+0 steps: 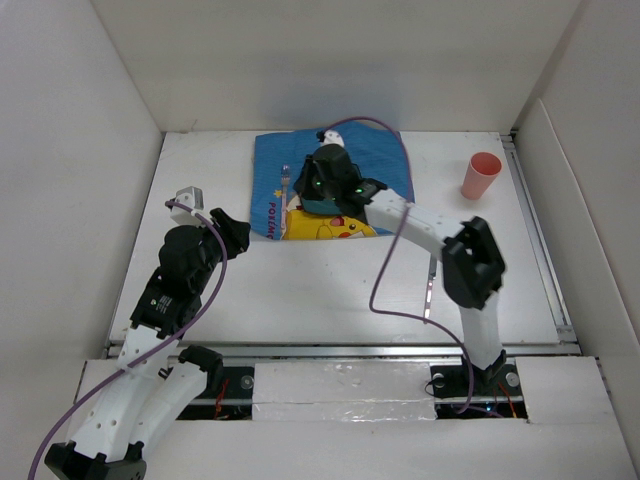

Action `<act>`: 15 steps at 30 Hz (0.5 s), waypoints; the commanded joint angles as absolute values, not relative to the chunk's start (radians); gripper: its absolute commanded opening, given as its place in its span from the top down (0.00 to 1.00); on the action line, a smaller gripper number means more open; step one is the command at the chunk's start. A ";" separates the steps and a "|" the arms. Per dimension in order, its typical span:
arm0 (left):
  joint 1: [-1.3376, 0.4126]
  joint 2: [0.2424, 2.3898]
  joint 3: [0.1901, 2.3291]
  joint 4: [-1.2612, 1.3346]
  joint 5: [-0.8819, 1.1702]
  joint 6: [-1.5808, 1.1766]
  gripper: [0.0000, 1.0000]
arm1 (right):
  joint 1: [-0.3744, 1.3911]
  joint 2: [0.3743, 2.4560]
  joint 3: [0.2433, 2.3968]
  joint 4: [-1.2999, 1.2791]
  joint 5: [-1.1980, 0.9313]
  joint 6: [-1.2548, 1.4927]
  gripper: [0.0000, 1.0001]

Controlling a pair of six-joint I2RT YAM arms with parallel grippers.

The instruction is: Set the dinner table for one person

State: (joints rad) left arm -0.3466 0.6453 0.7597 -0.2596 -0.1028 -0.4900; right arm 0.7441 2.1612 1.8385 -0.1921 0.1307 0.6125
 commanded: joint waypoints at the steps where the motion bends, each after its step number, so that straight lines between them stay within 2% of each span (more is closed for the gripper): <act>1: -0.351 0.623 0.792 -0.239 -0.103 -0.482 0.60 | 0.712 1.884 1.602 0.069 0.132 0.578 0.87; 3: -0.362 0.623 0.795 -0.242 -0.112 -0.482 0.59 | 0.698 1.730 1.390 0.080 0.196 0.571 1.00; 4: -0.362 0.623 0.795 -0.242 -0.113 -0.479 0.59 | 0.684 1.680 1.321 0.063 0.219 0.566 1.00; 7: -0.371 0.611 0.792 -0.236 -0.100 -0.477 0.59 | 0.643 1.493 1.060 -0.039 0.313 0.575 1.00; 12: -0.380 0.600 0.793 -0.230 -0.081 -0.476 0.59 | 0.598 1.195 0.749 -0.208 0.409 0.656 1.00; 15: -0.380 0.588 0.795 -0.229 -0.092 -0.476 0.59 | 0.578 1.022 0.626 -0.305 0.400 0.728 0.88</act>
